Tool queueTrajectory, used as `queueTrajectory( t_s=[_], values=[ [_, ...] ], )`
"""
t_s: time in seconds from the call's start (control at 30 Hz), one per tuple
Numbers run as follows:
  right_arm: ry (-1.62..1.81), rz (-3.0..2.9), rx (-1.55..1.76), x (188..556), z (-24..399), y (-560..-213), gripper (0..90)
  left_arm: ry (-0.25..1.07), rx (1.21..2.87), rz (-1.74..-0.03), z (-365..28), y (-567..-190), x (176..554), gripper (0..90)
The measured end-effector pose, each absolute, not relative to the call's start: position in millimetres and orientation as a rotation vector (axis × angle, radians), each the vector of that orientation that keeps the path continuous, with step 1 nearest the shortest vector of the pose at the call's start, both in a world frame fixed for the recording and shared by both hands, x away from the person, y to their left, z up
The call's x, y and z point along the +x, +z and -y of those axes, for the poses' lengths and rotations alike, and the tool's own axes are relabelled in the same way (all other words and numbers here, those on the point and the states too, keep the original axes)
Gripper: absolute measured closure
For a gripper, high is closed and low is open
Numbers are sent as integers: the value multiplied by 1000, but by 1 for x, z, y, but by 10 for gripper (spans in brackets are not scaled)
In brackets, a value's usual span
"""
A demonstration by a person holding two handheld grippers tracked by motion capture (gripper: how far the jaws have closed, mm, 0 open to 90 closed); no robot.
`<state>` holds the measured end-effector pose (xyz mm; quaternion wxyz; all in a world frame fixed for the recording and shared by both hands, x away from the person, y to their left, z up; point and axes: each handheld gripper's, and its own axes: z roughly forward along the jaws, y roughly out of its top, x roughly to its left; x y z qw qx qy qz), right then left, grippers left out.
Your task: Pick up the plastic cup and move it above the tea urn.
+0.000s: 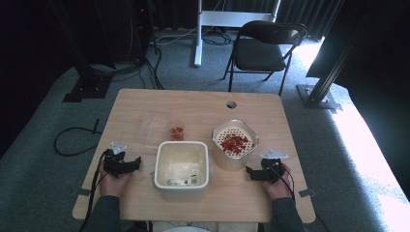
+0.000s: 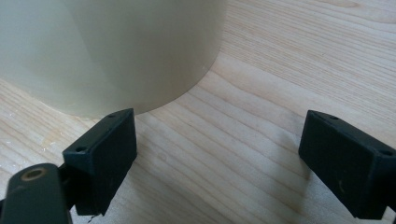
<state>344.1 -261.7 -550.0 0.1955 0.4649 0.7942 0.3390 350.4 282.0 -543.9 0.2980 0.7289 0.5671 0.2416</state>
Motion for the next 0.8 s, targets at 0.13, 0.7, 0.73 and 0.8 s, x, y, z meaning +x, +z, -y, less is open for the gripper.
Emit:
queueTrajectory(
  t_s=[0.13,0.7,0.73,0.8],
  values=[
    [950,-2225,1302,344,262,-550,109,640,1938,-1493,-281,-543,349,257],
    [947,-2219,1312,344,261,-550,109,606,1851,-1469,-287,-517,363,485],
    [945,-2217,1314,343,261,-550,109,607,1842,-1458,-286,-512,365,486],
    [945,-2215,1316,343,261,-550,109,622,1839,-1424,-282,-499,374,486]
  ],
)
